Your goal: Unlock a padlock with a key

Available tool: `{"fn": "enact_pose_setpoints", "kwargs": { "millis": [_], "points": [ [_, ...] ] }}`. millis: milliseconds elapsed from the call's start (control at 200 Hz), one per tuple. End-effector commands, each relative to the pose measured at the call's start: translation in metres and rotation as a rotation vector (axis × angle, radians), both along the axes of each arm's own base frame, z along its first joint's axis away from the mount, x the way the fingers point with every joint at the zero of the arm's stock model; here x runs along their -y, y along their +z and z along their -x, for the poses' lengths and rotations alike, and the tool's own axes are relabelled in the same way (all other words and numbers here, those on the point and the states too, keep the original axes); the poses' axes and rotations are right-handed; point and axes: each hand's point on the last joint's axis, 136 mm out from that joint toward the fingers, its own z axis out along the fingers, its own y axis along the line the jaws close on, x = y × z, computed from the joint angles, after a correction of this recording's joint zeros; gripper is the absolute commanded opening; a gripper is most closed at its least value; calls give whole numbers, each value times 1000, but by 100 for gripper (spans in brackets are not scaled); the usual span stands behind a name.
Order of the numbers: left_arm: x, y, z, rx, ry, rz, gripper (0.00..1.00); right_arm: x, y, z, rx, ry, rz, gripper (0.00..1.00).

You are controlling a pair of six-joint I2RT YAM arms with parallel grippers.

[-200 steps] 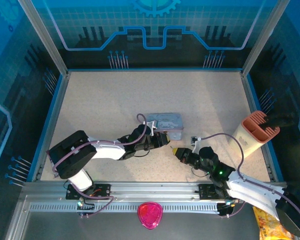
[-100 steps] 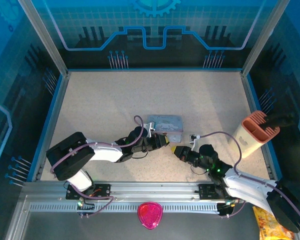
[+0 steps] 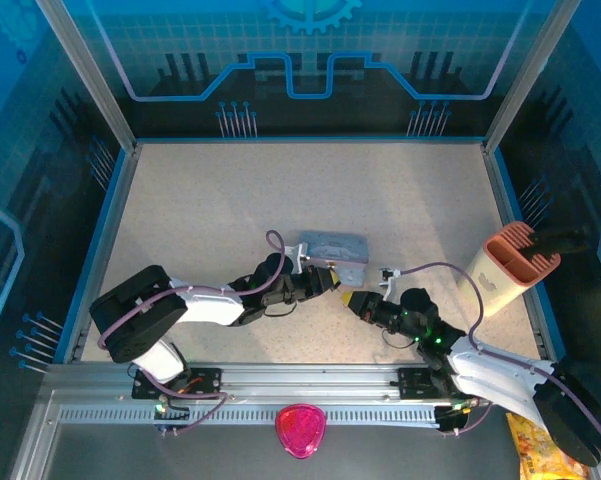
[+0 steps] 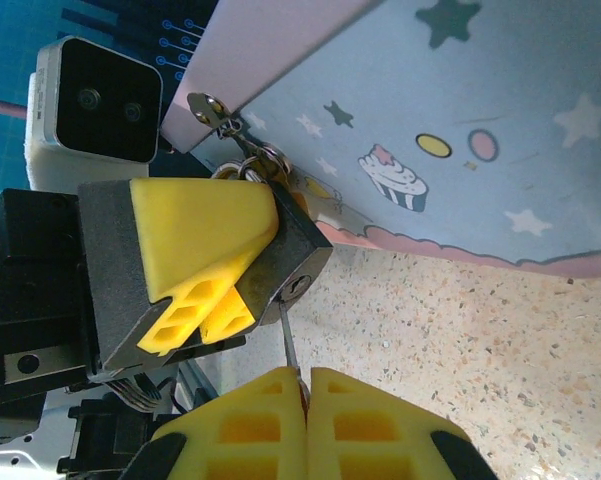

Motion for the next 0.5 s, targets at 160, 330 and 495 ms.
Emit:
{"fn": "enact_pose_setpoints", "kwargs": {
  "millis": [160, 330, 495],
  "points": [
    [4, 40, 2, 72, -25, 117, 0, 5, -1, 1, 14, -5, -13, 0],
    [5, 45, 3, 80, -30, 131, 0, 5, -1, 1, 14, -3, -18, 0],
    [4, 48, 3, 85, -28, 137, 0, 5, 2, 1, 19, 0, -29, 0]
  ]
}}
